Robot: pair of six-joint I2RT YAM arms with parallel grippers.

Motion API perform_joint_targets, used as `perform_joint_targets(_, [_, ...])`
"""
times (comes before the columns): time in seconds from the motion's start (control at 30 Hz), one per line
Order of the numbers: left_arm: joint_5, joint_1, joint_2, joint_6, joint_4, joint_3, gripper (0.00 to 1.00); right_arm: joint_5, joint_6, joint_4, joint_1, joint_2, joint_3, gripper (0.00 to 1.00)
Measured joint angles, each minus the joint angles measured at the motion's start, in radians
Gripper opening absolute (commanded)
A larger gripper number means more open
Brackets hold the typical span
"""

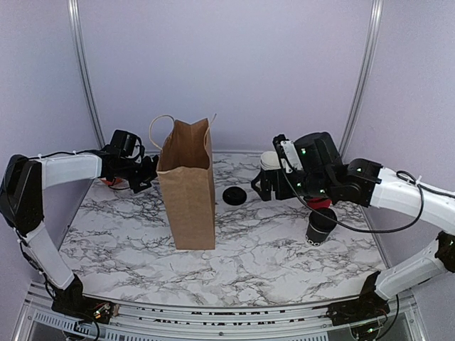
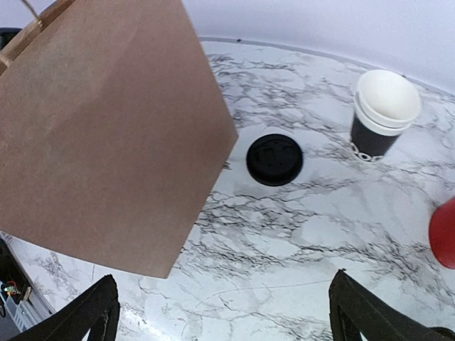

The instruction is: Pack the takeout coffee

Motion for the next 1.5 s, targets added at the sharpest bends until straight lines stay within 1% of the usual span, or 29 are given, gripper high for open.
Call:
perform_joint_targets(0.2, [-0.009,0.021,-0.107,0.054,-0.058,0.001,0.91,0.098,0.057,-0.134,-0.017,-0.106,-0.029,0.96])
perform_joint_targets(0.43, [-0.011,0.02,-0.214,0.101,-0.102,-0.024,0.91,0.116,0.109,-0.319,-0.064,-0.117,-0.034,0.93])
perform_joint_targets(0.53, [-0.029,0.02,-0.282,0.11,-0.103,-0.072,0.91,0.126,0.134,-0.383,-0.081,-0.13,-0.051,0.91])
perform_joint_targets(0.6, [-0.045,0.017,-0.316,0.115,-0.102,-0.105,0.91,0.119,0.148,-0.43,-0.111,-0.152,-0.076,0.9])
perform_joint_targets(0.77, [-0.075,0.013,-0.356,0.132,-0.102,-0.165,0.92,0.113,0.162,-0.536,-0.233,-0.22,-0.098,0.91])
perform_joint_targets(0.9, [-0.1,0.012,-0.36,0.152,-0.101,-0.169,0.92,0.11,0.154,-0.563,-0.309,-0.256,-0.11,0.91])
perform_joint_targets(1.1, [-0.118,0.013,-0.363,0.168,-0.101,-0.169,0.92,0.067,0.115,-0.564,-0.395,-0.242,-0.183,0.88])
perform_joint_targets(1.5, [-0.142,0.014,-0.38,0.184,-0.101,-0.179,0.92,0.033,0.061,-0.516,-0.402,-0.164,-0.18,0.87])
